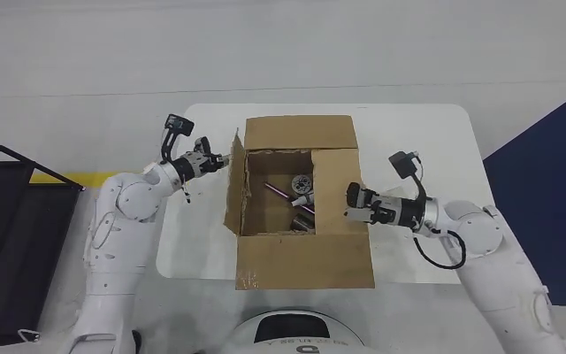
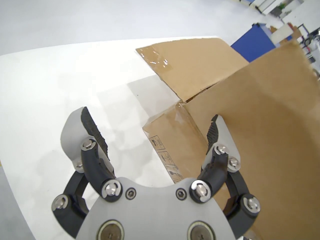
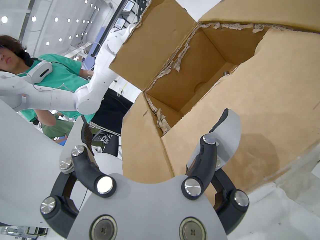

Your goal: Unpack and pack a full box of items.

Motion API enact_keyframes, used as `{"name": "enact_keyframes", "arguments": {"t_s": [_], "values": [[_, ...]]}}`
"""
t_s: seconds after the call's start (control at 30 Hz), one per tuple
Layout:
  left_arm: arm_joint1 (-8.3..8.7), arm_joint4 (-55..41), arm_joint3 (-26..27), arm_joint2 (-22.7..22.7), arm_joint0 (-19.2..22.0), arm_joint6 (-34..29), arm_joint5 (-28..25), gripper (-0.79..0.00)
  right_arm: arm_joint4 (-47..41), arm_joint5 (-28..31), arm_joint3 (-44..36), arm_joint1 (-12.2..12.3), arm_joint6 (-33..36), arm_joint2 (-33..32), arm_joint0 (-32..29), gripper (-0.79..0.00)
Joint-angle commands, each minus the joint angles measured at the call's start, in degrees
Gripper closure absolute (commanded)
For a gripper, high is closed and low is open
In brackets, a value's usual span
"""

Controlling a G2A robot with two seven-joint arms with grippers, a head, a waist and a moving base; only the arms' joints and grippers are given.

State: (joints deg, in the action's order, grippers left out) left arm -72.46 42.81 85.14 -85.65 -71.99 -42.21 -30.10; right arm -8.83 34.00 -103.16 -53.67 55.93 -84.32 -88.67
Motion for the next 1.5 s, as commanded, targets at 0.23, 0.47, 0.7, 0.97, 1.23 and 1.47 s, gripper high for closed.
{"name": "enact_keyframes", "arguments": {"t_s": [0.23,0.47,0.7,0.97,1.23,1.47], "values": [[-0.17,2.83,-2.26,5.0,2.17,3.14,3.05,-0.785,-5.79,6.01,-1.5,1.06,0.18,-9.41,-7.07,-0.785],[0.59,-1.71,-1.01,1.39,3.46,2.84,5.24,-0.785,-6.88,8.61,-1.69,1.36,0.5,-11.5,-9.51,-0.785],[1.04,0.95,-3.42,-0.14,5.9,4.81,12.95,-0.785,-6.34,10.84,-1.63,1.52,0.56,-12.88,-10.54,-0.785],[0.48,15.27,-10.04,6.55,9.65,8.83,23.69,-0.785,-6.34,10.84,-1.63,1.52,0.56,-12.88,-10.54,-0.785],[-1.24,18.14,-18.09,15.96,15.79,9.26,21.32,-0.785,-6.34,10.84,-1.63,1.52,0.56,-12.88,-10.54,-0.785],[-2.7,7.28,-21.77,17.53,19.5,8.37,19.83,-0.785,-6.34,10.84,-1.63,1.52,0.56,-12.88,-10.54,-0.785]]}}
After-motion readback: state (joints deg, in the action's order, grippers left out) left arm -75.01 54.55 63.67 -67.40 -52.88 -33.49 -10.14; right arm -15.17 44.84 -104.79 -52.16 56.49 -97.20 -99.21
